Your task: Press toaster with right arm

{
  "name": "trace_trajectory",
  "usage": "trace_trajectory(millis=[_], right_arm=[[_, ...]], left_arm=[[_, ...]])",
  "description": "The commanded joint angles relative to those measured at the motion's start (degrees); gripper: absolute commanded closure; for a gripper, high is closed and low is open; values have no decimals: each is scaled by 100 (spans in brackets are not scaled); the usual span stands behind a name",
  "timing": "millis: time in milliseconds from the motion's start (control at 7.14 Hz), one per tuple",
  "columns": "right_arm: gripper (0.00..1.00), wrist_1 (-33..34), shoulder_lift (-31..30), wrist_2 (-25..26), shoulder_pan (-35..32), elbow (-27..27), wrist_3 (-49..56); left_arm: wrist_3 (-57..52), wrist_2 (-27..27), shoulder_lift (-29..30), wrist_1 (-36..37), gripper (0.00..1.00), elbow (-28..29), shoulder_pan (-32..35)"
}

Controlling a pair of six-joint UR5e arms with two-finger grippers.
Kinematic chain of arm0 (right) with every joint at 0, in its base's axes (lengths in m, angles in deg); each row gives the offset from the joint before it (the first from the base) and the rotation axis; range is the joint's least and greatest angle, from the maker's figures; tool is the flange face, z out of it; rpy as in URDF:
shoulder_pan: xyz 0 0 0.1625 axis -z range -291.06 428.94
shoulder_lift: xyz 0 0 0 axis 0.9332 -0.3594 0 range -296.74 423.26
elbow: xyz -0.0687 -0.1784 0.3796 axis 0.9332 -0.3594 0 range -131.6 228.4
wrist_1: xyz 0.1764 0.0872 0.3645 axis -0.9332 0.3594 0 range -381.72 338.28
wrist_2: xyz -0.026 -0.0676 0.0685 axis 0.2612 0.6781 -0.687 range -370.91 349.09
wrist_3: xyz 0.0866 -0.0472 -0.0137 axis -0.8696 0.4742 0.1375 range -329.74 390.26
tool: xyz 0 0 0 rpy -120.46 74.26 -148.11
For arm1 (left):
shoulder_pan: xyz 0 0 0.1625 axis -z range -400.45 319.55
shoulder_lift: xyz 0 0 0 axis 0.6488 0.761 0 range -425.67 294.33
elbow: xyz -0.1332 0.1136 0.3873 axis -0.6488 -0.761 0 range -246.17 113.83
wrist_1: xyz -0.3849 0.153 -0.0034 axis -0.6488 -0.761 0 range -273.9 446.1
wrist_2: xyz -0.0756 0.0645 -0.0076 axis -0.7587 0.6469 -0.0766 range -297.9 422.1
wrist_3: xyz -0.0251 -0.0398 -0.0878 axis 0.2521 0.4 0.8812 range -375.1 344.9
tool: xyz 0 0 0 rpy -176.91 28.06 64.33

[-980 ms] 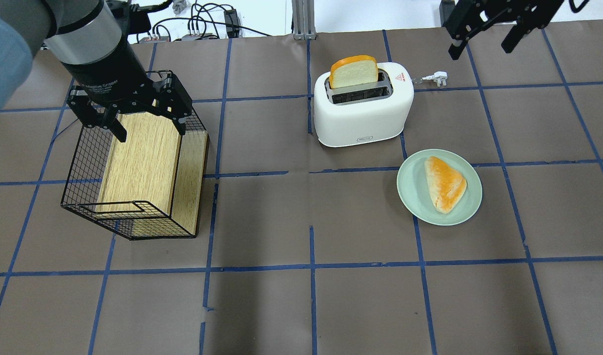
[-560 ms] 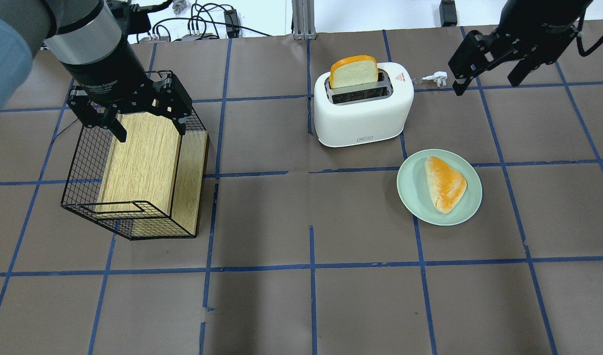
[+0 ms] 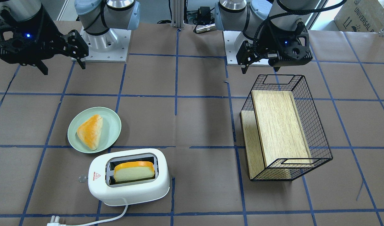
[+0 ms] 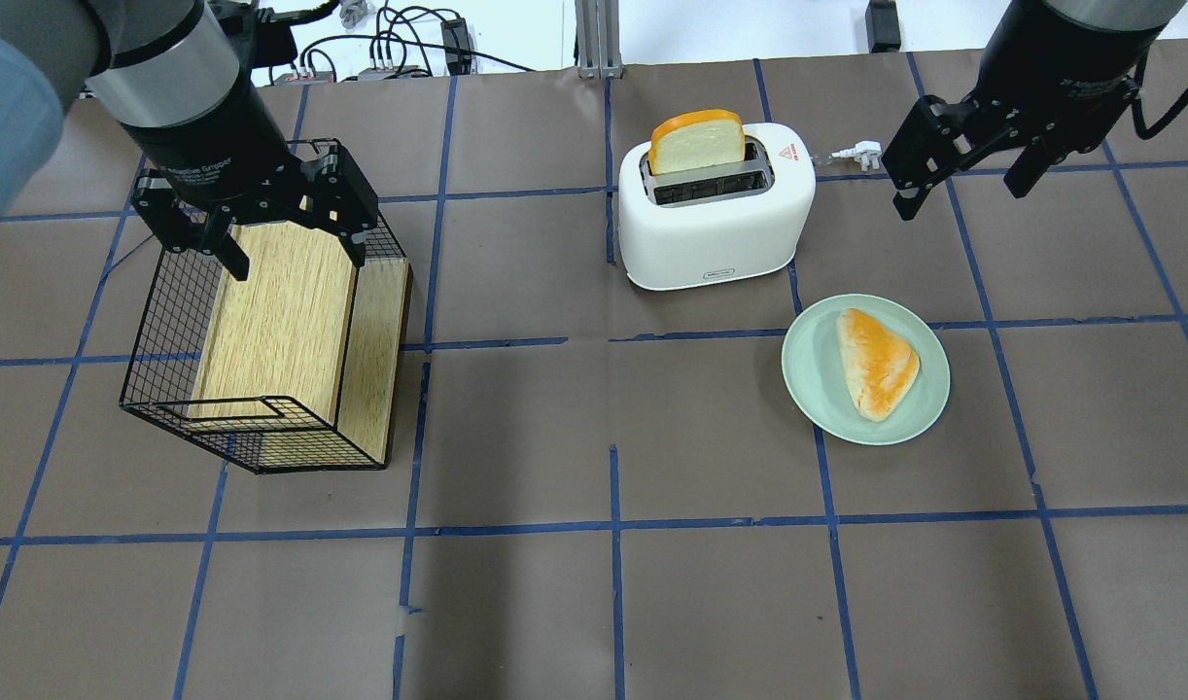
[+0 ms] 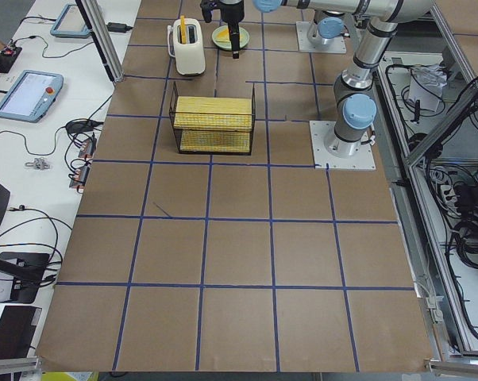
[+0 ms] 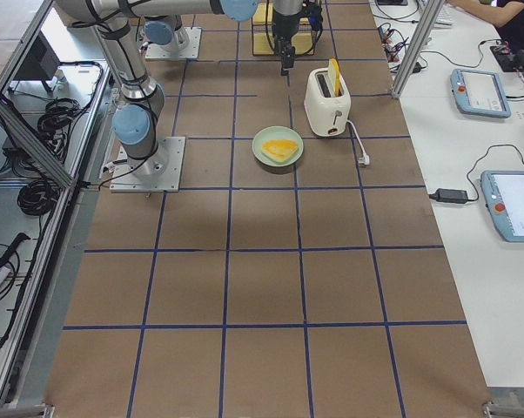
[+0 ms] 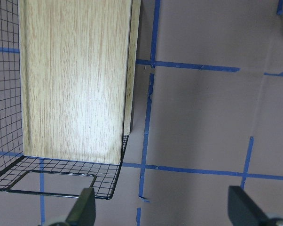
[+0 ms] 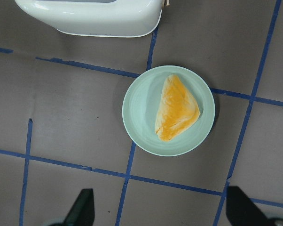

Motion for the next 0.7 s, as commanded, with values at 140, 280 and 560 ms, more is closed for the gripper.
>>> trace_trajectory(millis=[140,280,560], right_arm=[[0,-12,52,16,-58,3,10],[0,5,61,16,-58,12,10],[0,23,70,16,-58,21,10]], left_arm=[[0,0,0,-6,0,0,0],[0,0,0,-6,0,0,0],[0,0,0,-6,0,0,0]])
